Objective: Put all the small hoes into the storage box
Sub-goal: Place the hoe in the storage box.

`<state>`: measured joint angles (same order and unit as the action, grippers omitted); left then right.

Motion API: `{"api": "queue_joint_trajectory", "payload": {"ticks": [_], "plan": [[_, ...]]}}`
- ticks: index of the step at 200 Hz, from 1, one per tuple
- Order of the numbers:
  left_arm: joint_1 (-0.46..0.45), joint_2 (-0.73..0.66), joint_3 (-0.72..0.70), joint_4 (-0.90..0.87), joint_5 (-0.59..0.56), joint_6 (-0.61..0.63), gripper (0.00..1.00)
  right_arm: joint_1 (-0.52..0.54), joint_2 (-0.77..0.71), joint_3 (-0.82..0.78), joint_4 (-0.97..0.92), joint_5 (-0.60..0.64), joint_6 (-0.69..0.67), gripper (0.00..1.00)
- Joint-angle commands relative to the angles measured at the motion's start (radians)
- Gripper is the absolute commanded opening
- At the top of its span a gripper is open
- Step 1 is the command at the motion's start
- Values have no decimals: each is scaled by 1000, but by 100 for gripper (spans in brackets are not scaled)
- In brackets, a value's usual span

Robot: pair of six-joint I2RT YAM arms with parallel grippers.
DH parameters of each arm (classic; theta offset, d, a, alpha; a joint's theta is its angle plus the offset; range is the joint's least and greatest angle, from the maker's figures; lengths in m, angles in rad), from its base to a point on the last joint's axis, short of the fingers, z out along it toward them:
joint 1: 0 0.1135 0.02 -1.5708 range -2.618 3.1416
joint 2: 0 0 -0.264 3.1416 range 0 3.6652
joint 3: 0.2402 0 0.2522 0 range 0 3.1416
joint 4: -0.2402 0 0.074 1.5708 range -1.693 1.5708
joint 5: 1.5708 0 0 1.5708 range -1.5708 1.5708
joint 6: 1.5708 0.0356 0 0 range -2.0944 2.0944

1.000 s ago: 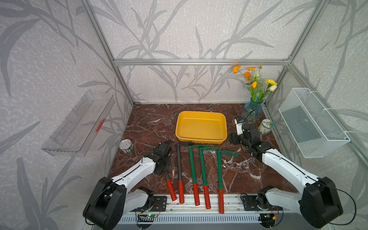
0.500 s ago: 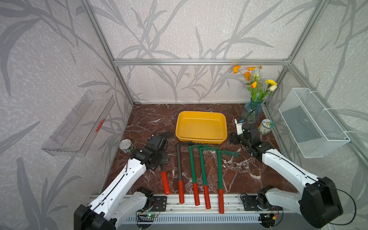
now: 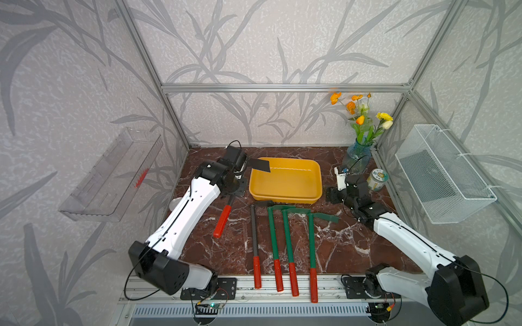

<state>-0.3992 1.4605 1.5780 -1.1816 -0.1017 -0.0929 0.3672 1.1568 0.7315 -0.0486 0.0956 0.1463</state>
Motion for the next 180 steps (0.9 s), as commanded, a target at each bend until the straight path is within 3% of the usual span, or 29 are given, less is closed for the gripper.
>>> {"api": "queue_joint_trajectory", "payload": {"ticks": [1, 16, 45, 74, 103, 180], "plan": [[-1, 89, 168, 19, 11, 268, 0, -9, -45, -5, 23, 4, 26, 82], [0, 184, 272, 30, 23, 381, 0, -22, -67, -2, 20, 9, 43, 82], [16, 368, 450, 76, 149, 492, 0, -40, -102, 0, 16, 21, 69, 82], [16, 616, 748, -19, 262, 602, 0, -50, -112, 6, 6, 17, 78, 82], [4, 743, 872, 25, 249, 700, 0, -54, -121, 5, 0, 20, 82, 82], [-4, 842, 893, -8, 434, 953, 0, -57, -109, 23, -26, 3, 87, 82]]}}
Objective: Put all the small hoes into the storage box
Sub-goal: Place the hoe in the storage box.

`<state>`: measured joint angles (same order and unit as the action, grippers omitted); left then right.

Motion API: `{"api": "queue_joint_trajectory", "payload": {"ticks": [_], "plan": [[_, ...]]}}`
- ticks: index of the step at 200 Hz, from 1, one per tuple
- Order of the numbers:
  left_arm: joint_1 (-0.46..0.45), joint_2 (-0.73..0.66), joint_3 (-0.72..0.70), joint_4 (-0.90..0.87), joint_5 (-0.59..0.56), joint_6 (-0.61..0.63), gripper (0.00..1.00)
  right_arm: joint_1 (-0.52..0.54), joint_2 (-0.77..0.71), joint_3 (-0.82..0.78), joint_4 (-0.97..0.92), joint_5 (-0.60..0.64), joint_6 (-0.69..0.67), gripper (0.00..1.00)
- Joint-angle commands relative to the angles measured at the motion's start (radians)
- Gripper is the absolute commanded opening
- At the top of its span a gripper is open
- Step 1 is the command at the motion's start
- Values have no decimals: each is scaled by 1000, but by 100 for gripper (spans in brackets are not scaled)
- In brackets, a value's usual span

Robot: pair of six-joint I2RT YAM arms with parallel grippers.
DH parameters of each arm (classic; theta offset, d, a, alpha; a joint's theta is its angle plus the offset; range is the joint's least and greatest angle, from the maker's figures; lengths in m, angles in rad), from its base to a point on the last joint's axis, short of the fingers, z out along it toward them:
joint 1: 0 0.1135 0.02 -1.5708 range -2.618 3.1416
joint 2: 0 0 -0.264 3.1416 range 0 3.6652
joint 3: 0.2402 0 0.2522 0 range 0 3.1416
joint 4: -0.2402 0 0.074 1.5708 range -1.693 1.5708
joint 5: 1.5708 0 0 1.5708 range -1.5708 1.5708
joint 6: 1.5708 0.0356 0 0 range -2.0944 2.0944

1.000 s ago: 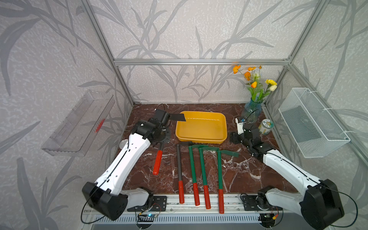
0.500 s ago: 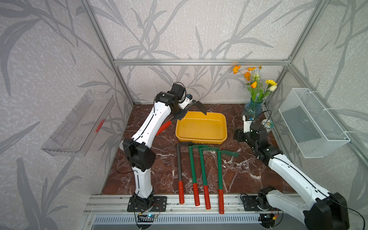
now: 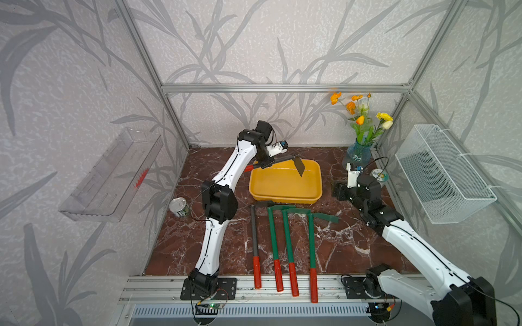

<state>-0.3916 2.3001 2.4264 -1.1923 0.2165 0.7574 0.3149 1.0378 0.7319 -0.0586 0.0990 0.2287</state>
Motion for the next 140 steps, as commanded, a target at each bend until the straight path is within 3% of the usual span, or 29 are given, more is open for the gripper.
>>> {"api": "queue_joint_trajectory", "payload": {"ticks": [1, 51, 140], "plan": [[-12, 4, 45, 3, 119, 104, 0, -4, 12, 23, -16, -1, 4, 82], [-16, 83, 38, 48, 121, 180, 0, -5, 106, 29, 21, -10, 11, 82], [-23, 248, 169, 157, 177, 229, 0, -4, 230, 22, 88, -48, 11, 81]]}}
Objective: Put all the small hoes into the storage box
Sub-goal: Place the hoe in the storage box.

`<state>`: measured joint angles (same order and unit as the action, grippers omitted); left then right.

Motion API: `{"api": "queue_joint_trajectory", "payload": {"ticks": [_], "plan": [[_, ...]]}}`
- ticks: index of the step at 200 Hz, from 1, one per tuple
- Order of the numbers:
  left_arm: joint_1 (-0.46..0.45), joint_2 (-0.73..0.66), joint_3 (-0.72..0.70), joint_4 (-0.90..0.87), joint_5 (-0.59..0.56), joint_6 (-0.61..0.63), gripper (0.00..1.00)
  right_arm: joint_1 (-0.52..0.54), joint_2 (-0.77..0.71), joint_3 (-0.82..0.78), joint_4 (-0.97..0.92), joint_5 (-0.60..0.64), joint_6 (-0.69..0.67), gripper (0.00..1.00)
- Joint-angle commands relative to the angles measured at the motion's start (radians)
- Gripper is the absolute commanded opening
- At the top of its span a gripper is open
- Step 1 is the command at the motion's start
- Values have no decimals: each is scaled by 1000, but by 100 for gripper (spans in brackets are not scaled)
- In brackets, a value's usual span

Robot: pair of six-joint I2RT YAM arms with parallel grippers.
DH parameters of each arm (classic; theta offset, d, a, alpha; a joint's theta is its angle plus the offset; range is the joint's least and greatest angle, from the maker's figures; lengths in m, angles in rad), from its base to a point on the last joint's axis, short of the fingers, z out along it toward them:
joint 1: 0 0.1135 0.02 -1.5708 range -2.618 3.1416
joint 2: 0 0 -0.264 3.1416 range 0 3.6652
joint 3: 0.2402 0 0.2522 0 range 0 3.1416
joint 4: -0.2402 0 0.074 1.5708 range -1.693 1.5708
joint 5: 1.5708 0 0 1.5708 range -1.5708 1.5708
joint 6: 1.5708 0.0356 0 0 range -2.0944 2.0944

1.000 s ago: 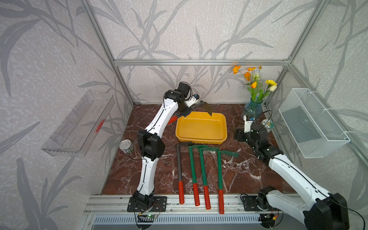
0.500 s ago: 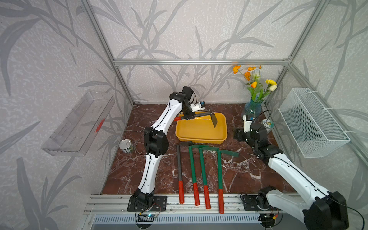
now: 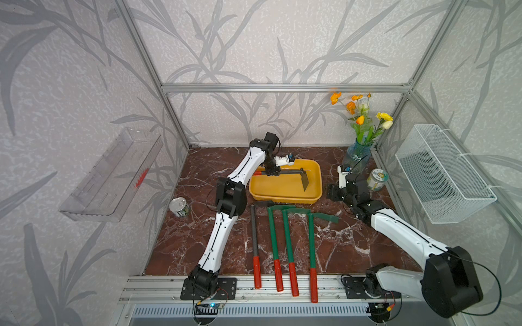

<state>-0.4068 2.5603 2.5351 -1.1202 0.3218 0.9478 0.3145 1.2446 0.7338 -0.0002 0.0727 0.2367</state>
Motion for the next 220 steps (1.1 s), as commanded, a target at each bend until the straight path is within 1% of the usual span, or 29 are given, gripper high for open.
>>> {"api": "queue_joint_trajectory", "payload": {"ticks": [1, 62, 98, 137, 166, 204, 209, 212, 214, 220], "plan": [[-7, -11, 60, 87, 71, 39, 0, -4, 24, 21, 29, -22, 3, 81], [-19, 19, 27, 232, 133, 46, 0, -4, 57, -6, 72, -41, 27, 81], [-20, 20, -28, 296, 168, 58, 5, -3, 67, -8, 86, -47, 41, 80], [-19, 21, -90, 328, 158, 80, 12, -3, 76, -10, 86, -45, 36, 80], [-18, 23, -106, 343, 152, 88, 27, -3, 81, -10, 93, -45, 36, 80], [-18, 20, -107, 358, 149, 70, 45, -3, 95, -9, 99, -55, 41, 80], [-18, 19, -103, 360, 147, 63, 49, -3, 96, -10, 101, -56, 41, 80], [-18, 17, -100, 361, 144, 58, 56, -3, 97, -11, 101, -56, 41, 80], [-17, 15, -99, 361, 143, 57, 58, -3, 98, -11, 100, -57, 41, 80], [-16, 10, -96, 358, 139, 55, 60, -3, 98, -10, 100, -57, 42, 80]]}}
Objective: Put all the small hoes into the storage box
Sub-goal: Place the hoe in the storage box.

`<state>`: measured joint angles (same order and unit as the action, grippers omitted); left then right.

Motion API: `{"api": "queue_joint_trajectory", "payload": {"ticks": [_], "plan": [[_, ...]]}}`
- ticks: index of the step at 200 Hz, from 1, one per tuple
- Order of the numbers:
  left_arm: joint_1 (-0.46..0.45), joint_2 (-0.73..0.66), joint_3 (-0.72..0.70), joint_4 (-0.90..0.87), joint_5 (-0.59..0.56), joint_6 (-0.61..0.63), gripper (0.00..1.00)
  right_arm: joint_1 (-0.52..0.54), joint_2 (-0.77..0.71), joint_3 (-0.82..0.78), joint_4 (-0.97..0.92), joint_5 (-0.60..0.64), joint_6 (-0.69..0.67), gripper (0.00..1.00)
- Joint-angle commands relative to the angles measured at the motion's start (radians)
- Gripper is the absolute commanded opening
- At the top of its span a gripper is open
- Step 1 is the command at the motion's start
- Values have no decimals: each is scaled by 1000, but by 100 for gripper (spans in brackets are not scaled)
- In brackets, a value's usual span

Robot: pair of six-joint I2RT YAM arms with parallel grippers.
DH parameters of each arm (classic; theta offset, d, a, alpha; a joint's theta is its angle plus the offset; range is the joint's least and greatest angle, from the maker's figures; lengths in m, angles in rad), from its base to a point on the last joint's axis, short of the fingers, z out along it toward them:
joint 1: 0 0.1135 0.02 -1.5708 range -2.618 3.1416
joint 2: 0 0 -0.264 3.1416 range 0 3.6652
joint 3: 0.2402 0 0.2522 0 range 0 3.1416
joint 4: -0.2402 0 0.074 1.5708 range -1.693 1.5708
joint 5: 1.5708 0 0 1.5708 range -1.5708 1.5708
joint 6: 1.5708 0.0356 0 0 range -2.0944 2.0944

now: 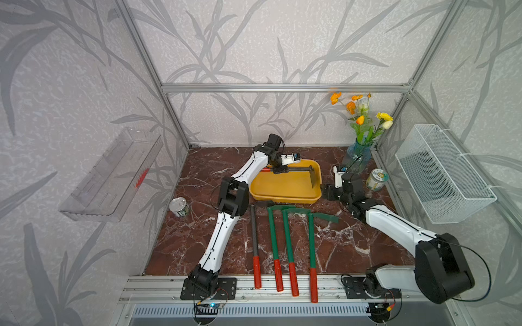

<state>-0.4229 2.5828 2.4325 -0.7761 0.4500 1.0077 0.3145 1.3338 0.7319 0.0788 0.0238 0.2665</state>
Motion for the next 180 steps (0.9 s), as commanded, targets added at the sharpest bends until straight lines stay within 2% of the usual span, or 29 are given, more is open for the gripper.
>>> {"api": "queue_joint_trajectory", "payload": {"ticks": [1, 8, 15, 42, 81, 110, 130, 150, 165, 180], "plan": [[0, -14, 7, 15, 11, -5, 60, -3, 8, -8, 20, -8, 13, 79], [1, -22, 9, 14, 8, -10, 62, -4, 6, -9, 21, -9, 14, 80], [2, -31, 13, 15, 3, -19, 67, -3, 4, -12, 23, -9, 16, 79], [1, -73, 27, -11, -5, -36, 73, -3, -11, -16, 18, -13, 20, 79], [5, -169, -36, -4, -54, -44, 74, -3, -69, -28, 6, 1, 17, 79], [5, -185, -76, 100, -170, -115, 74, -3, -113, -41, -7, -1, 20, 79], [8, -238, -80, 112, -309, -213, 72, -3, -148, -39, -36, 11, 10, 79], [7, -387, -215, 212, -476, -390, 69, -3, -178, -31, -39, 11, 5, 79], [8, -522, -320, 225, -594, -605, 69, -3, -186, -22, -38, 4, 9, 79], [5, -660, -450, 196, -664, -802, 69, -3, -184, -13, -38, -9, 16, 79]]}}
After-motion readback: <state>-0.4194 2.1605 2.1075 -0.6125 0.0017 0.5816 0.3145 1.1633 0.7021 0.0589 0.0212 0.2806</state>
